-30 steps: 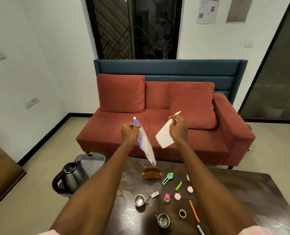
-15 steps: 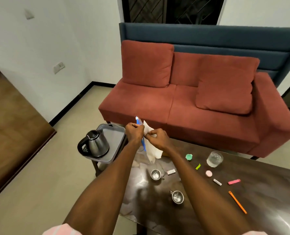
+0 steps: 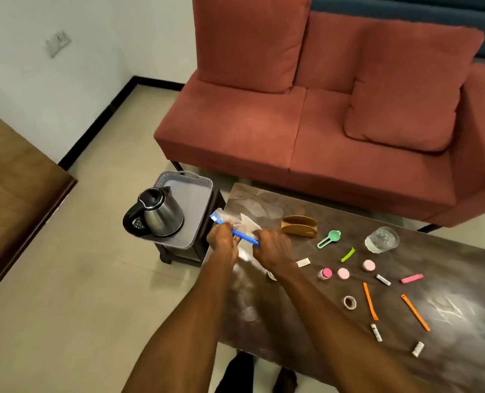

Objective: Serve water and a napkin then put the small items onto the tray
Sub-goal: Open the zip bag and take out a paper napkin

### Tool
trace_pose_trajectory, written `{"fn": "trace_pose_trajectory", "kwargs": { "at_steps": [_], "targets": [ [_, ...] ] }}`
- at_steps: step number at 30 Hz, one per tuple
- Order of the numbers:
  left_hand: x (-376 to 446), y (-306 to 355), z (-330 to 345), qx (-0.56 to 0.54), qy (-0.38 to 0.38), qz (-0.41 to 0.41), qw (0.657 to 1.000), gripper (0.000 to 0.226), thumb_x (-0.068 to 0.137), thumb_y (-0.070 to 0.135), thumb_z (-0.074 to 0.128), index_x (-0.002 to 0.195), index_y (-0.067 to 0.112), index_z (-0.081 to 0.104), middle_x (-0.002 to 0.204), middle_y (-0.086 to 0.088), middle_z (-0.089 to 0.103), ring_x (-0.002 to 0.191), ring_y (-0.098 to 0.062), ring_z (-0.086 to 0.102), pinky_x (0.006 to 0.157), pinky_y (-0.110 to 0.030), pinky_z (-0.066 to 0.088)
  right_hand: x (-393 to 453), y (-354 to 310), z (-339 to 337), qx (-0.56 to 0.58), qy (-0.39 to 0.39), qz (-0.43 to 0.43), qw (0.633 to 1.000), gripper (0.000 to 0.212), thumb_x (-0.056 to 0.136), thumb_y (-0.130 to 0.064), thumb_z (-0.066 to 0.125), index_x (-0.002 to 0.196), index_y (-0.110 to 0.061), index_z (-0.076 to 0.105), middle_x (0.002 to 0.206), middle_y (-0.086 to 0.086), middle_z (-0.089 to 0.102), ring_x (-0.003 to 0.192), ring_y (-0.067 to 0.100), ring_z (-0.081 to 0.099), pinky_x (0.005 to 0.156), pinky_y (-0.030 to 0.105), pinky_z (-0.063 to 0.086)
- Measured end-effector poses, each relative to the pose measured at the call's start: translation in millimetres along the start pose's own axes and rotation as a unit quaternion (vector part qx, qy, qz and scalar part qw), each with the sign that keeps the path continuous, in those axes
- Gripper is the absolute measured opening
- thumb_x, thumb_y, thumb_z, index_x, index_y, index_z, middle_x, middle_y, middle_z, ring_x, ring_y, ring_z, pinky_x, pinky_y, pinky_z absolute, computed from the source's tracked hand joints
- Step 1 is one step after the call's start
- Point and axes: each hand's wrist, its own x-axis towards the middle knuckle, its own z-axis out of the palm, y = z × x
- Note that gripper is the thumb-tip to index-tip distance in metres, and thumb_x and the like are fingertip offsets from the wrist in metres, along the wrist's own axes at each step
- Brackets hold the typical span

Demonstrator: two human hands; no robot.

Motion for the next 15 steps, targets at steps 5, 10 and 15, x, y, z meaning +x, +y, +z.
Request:
{"fn": "trace_pose_trajectory", "kwargs": {
  "at_steps": [5,10,15],
  "targets": [
    [52.1,-16.1,-13.3,-0.032,0.009,-0.069,0.997,0.016,0.084,-0.003,0.046,0.081,0.009,0.057,0.080,-0.009,0.054,0.071,-0.023,0.054,0.062,-0.035,0.048,29.7,12.4,47.9,-0.008,0.049,-0.004,0.999,0.038,0.095,-0.024,0.054,0.133,-0.019,0.057,0.135,0.007,0.059,0.121,0.029,0.053,0.100,0.043,0.044],
    [84.5,-42.1,-33.8,-0.062,0.022,-0.149,0.987,0.018,0.089,0.003,0.039,0.084,0.009,0.055,0.095,-0.018,0.058,0.089,-0.034,0.058,0.083,-0.049,0.050,56.1,23.2,104.7,-0.063,-0.023,0.003,0.998,0.054,0.092,-0.019,0.057,0.145,-0.020,0.044,0.155,0.003,0.039,0.141,0.029,0.034,0.113,0.045,0.029],
    [69.9,-73.3,-67.2,-0.081,0.016,-0.177,0.981,0.026,0.103,0.008,0.035,0.092,-0.007,0.053,0.060,-0.017,0.067,0.061,-0.029,0.066,0.045,-0.030,0.055,60.0,24.3,161.5,-0.053,-0.097,0.000,0.994,0.056,0.088,-0.019,0.056,0.143,-0.016,0.045,0.152,0.005,0.042,0.136,0.028,0.040,0.110,0.039,0.031]
  ]
}}
